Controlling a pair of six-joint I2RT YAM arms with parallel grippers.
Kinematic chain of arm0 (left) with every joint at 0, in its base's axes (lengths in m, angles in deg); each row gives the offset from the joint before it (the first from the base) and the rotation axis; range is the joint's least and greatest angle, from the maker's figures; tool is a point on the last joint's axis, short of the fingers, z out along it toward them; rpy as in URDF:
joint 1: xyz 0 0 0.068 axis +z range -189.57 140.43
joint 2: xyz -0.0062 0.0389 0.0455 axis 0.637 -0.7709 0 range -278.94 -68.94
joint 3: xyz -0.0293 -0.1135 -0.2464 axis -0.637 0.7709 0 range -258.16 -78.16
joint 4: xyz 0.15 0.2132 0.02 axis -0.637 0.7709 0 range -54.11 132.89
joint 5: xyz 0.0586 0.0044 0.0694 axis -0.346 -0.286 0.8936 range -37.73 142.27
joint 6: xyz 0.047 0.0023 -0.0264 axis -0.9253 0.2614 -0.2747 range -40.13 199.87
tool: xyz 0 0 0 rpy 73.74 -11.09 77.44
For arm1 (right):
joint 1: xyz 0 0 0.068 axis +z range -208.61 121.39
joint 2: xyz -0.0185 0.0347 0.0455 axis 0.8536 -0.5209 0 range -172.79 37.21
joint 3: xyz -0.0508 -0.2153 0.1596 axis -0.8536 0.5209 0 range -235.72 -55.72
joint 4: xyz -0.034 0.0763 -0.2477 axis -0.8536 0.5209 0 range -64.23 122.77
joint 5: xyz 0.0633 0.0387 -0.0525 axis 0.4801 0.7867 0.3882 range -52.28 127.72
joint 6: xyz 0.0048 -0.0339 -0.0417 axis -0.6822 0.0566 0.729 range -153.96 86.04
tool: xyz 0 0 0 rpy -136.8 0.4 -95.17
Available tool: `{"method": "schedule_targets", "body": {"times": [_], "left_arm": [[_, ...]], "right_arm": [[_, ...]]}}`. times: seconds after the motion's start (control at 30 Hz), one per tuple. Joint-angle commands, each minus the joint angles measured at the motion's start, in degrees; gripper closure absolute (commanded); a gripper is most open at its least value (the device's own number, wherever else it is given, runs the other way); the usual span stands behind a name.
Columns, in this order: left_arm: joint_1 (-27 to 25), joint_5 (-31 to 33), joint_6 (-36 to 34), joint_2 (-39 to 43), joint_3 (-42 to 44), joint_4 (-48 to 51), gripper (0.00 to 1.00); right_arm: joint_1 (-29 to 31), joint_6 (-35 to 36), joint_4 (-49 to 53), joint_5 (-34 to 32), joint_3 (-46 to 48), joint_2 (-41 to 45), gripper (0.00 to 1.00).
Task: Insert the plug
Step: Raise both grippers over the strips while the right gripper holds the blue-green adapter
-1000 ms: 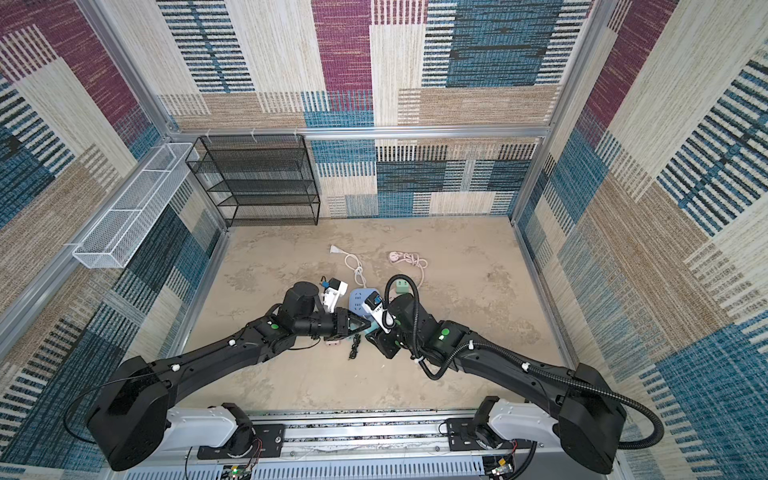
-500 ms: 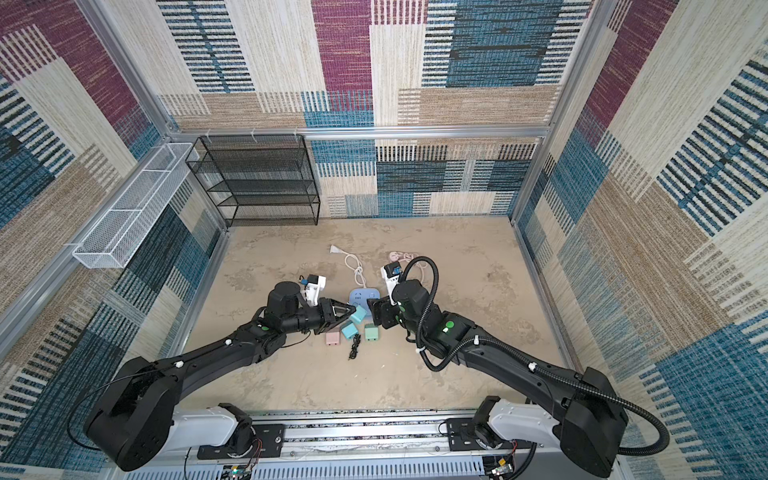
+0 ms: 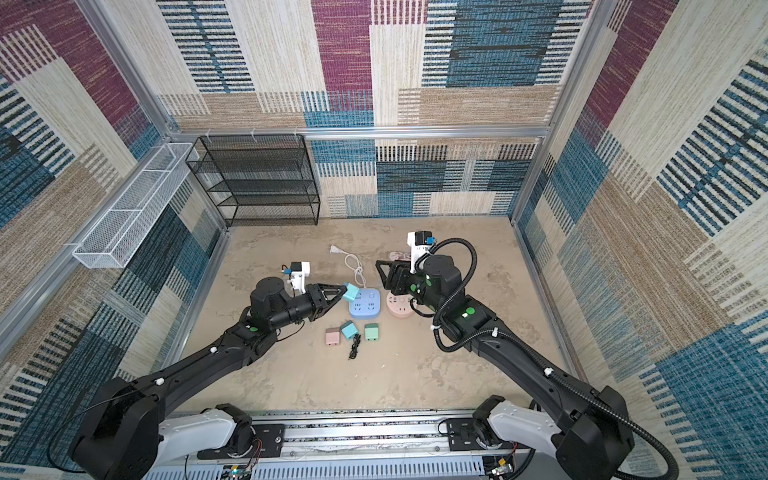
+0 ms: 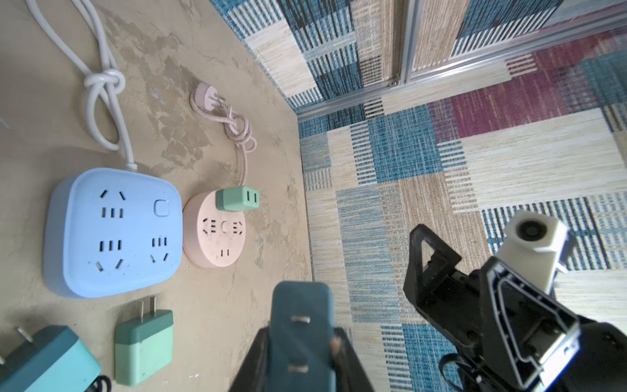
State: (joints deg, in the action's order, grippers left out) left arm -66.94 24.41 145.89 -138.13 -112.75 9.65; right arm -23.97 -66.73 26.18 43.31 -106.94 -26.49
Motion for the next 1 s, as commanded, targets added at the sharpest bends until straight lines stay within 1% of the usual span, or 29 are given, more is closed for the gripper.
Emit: {"method": "schedule_targets", "body": {"times": [0.0,0.13,0.27,0.3,0.4,0.57,0.73,0.87,0.97], "left_arm": [[-0.02,3.49,2.33,1.23,0.08,-4.71,1.0],[-0.05,3.3,3.46,0.93,-1.03,-5.97,1.0],[-0.03,1.95,5.41,-1.02,-1.62,-8.22,1.0],[-0.09,1.7,6.03,-1.72,-1.51,-11.13,1.0],[-0.13,1.5,8.11,-3.06,-0.92,-14.69,1.0],[-0.76,3.49,8.3,-2.99,-0.63,-15.14,1.0],[-1.53,4.54,8.14,-2.25,-0.62,-14.82,1.0],[-1.56,5.53,10.1,-2.61,0.49,-18.58,1.0],[-1.85,5.6,11.26,-3.54,0.4,-21.13,1.0]], "right_arm": [[-1.51,-7.24,-5.09,5.2,2.36,0.77,0.44],[-2.02,-12.77,-11.44,9.28,6.01,-0.12,0.47],[-2.02,-14.24,-14.1,10.91,7.36,-1.57,0.45],[-2.02,-14.23,-14.24,10.82,7.61,-1.78,0.44],[-2.02,-15.17,-16.06,10.64,8.87,-2.0,0.43],[-2.02,-18.8,-21.39,11.68,11.27,-2.84,0.46],[-1.98,-20.51,-25.19,13.31,12.11,-4.21,0.49],[-1.95,-22.97,-29.72,15.72,12.71,-5.84,0.53],[-1.84,-25.7,-33.66,17.71,13.33,-7.45,0.54]]}}
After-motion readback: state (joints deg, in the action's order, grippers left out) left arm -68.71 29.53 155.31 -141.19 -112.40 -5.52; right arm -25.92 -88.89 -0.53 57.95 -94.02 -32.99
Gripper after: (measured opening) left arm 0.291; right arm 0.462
